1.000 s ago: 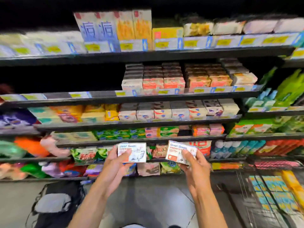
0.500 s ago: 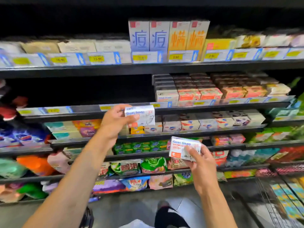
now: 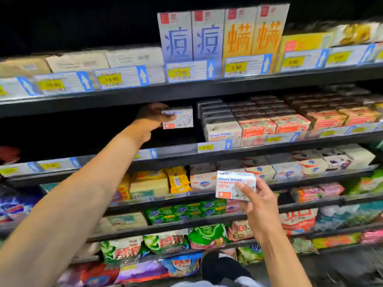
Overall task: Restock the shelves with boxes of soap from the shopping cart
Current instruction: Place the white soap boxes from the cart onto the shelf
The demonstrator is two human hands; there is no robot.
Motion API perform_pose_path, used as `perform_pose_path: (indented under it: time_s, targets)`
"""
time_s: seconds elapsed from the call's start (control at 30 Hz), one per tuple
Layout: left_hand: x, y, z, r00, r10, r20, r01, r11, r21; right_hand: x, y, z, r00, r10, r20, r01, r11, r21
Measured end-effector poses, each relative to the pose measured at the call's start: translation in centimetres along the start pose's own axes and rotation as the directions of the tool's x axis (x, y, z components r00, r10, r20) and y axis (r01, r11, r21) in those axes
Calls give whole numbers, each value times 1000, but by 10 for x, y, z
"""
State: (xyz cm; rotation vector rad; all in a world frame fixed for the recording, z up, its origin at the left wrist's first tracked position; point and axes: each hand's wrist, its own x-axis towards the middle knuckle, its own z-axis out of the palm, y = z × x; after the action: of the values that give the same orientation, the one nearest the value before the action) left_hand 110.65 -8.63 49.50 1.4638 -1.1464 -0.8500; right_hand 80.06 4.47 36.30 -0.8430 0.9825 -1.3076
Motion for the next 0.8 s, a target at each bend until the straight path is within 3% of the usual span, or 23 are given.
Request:
perform_pose_path:
  time_s: [0.43, 0.8]
  targets:
    - [85, -16, 20, 989, -92, 116, 76, 988, 131, 12, 22, -10, 999, -30, -29, 29, 999, -32]
    - [91, -18, 32, 984, -22, 179, -1, 992, 130, 17, 19, -7, 999, -33, -25, 33, 999, -10]
